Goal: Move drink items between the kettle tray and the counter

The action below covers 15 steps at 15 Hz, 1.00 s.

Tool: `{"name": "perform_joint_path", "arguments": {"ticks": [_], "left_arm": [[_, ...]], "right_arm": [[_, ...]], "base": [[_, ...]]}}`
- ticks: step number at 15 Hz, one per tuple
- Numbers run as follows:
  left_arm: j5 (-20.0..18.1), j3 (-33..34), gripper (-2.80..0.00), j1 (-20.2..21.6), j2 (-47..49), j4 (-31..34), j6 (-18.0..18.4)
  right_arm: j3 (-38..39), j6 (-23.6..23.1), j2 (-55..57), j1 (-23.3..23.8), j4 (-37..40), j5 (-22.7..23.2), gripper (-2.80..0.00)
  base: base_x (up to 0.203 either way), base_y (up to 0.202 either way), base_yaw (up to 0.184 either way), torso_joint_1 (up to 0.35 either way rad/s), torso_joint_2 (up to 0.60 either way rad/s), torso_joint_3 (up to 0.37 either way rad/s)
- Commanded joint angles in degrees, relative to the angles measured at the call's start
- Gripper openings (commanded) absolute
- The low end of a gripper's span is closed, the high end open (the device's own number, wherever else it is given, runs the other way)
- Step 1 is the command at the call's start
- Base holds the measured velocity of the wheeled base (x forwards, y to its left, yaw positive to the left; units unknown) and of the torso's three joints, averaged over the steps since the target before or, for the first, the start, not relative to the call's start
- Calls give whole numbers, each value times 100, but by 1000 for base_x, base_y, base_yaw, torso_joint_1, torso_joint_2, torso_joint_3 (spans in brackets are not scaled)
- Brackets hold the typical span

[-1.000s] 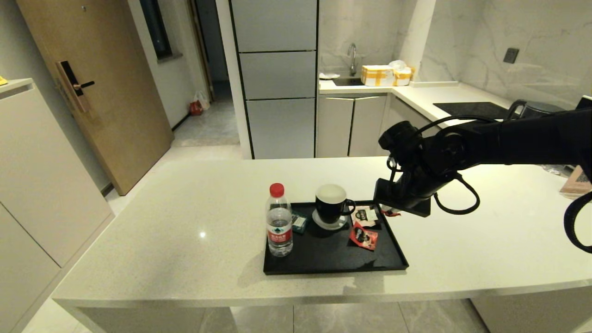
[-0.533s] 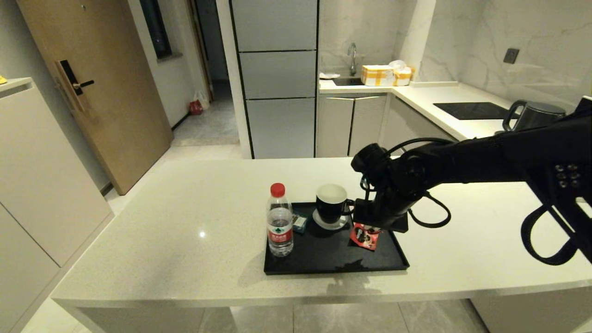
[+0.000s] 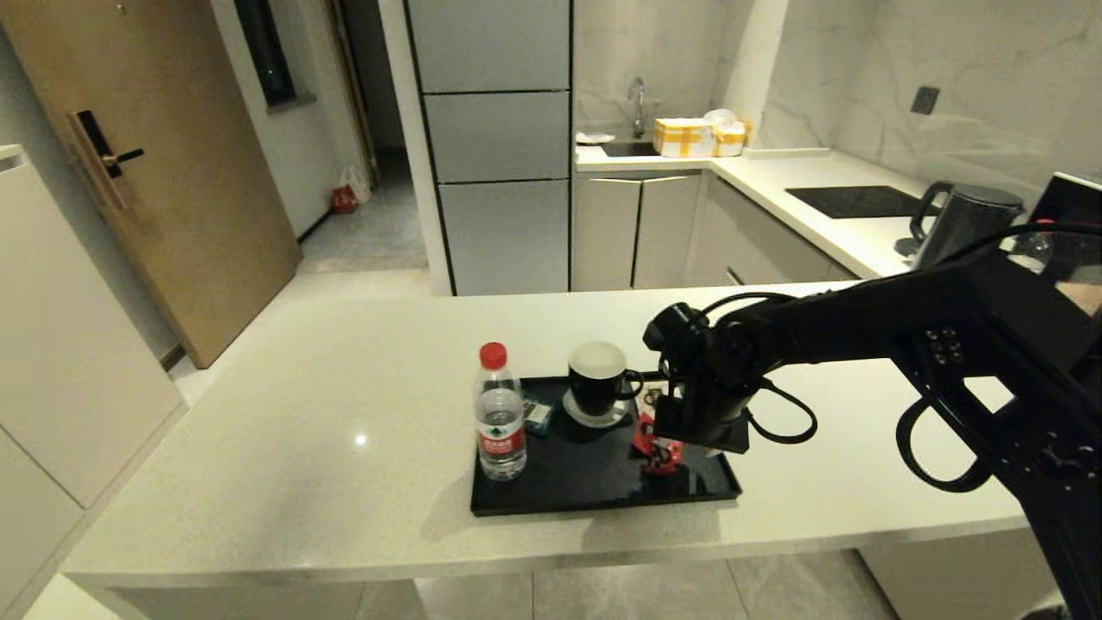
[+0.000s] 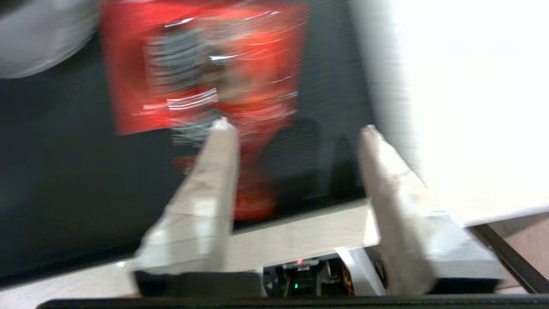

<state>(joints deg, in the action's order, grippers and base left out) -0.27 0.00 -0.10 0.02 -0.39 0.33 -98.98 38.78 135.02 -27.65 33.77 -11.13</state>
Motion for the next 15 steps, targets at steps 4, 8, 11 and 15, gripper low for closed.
{"name": "perform_joint_path", "arguments": {"ticks": [4, 8, 11, 15], "left_arm": [[0, 0, -280, 1, -2, -5, 2], [0, 0, -280, 1, -2, -5, 2], [0, 0, -280, 1, -2, -5, 2], [0, 0, -280, 1, -2, -5, 2]], "right_arm": [[306, 106, -1378, 173, 49, 31, 0], [1267, -333, -2887, 719, -40, 617, 0], [1170, -763, -3339, 693, -204, 732, -280], [973, -666, -3934, 699, -26, 515, -280]], "base": [[-2, 1, -71, -1, 0, -2], [0, 0, 0, 0, 0, 0], [0, 0, 0, 0, 0, 0], [0, 0, 0, 0, 0, 0]]}}
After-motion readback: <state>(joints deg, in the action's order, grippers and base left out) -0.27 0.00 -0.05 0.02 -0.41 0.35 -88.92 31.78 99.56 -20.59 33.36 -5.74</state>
